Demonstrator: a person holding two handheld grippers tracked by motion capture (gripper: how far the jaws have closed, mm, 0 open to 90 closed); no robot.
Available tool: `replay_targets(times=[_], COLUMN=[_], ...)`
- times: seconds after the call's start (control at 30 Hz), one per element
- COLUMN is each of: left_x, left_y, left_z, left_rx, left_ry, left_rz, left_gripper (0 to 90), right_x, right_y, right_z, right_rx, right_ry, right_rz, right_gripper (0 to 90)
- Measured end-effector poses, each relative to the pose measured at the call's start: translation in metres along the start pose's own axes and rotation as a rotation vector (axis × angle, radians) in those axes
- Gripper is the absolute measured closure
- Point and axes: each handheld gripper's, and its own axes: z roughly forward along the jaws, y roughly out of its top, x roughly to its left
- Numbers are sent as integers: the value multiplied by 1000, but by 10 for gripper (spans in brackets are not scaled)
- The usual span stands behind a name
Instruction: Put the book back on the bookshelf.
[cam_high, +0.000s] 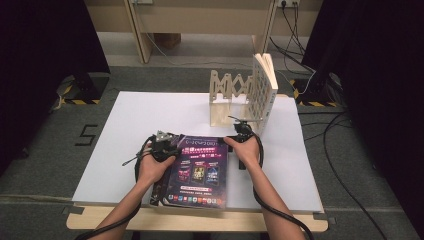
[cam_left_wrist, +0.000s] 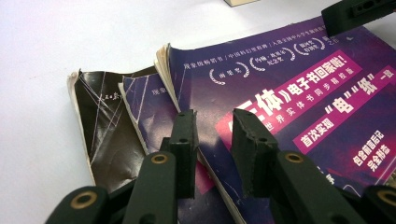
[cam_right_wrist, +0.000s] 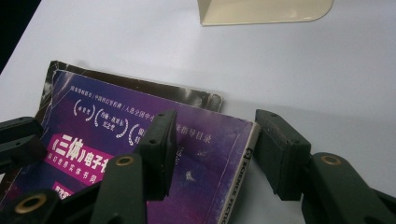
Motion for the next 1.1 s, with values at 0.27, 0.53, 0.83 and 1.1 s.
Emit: replay_targets(times=[0.27, 0.53, 0.83, 1.1], left_x=[-2, -3, -3, -3], left_y=[0, 0, 0, 1], left_z=[0, 0, 0, 0], left_rx=[4, 7, 5, 8], left_ry=[11, 17, 16, 19], left_rz=[12, 14, 14, 22], left_gripper=[699, 703, 702, 702], right_x=[6, 11, 5, 5], right_y=[1, 1, -4, -5], right_z=[-6, -14, -8, -8], right_rx=[-14, -17, 19, 42], right_ry=[-29, -42, -32, -10], right_rz=[-33, -52, -18, 8], right_gripper=[591, 605, 535, 552])
